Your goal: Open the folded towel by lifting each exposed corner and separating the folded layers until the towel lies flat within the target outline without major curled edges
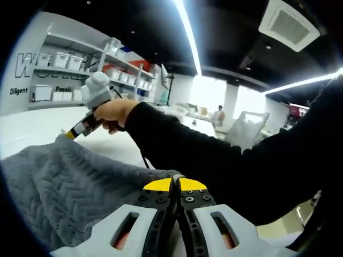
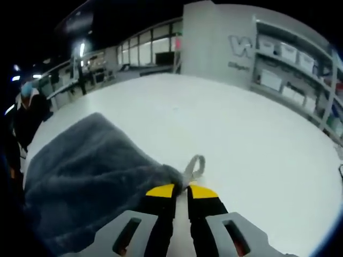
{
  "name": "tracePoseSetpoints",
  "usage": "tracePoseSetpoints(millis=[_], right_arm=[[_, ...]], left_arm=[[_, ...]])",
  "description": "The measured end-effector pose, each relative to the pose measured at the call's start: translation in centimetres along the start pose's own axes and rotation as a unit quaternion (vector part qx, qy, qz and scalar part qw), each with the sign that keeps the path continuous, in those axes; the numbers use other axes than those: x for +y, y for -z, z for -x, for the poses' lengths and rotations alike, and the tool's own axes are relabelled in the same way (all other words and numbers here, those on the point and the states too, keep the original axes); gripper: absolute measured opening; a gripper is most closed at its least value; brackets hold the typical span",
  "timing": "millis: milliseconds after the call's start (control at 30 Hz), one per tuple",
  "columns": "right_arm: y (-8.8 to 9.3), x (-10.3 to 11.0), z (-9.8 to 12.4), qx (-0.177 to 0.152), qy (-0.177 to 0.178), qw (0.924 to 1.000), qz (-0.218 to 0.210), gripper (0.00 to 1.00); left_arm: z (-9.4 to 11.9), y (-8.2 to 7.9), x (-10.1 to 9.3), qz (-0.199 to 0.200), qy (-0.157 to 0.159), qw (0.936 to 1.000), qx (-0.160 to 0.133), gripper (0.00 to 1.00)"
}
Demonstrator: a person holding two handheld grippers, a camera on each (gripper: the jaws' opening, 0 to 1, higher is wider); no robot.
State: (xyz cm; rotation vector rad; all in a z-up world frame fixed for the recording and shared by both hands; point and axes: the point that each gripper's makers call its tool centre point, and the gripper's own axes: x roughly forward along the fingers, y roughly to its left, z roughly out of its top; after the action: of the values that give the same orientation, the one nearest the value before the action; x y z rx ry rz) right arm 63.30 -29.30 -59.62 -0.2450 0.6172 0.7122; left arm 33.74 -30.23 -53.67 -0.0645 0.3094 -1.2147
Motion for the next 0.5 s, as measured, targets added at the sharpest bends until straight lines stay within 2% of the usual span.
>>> tracePoseSetpoints(millis=[233, 333, 433, 500], right_arm=[[0.0, 0.0, 0.3, 0.001, 0.002, 1.0, -0.006, 0.06], [0.1, -0.3, 0.9, 0.011, 0.019, 0.9997, 0.008, 0.11], [1.0, -0.8, 2.2, 0.041, 0.036, 0.9974, 0.047, 0.11], [0.9, -1.0, 2.9, 0.04, 0.041, 0.9972, 0.048, 0.13]], left_arm=[[-0.4, 0.7, 0.0, 0.001, 0.0, 1.0, 0.009, 0.0], [-0.4, 0.7, 0.0, 0.002, 0.001, 0.9999, 0.011, 0.0], [-0.4, 0.8, 0.0, 0.001, 0.0, 0.9999, 0.013, 0.0], [-0.5, 0.9, 0.1, 0.0, 0.0, 0.9999, 0.015, 0.01]])
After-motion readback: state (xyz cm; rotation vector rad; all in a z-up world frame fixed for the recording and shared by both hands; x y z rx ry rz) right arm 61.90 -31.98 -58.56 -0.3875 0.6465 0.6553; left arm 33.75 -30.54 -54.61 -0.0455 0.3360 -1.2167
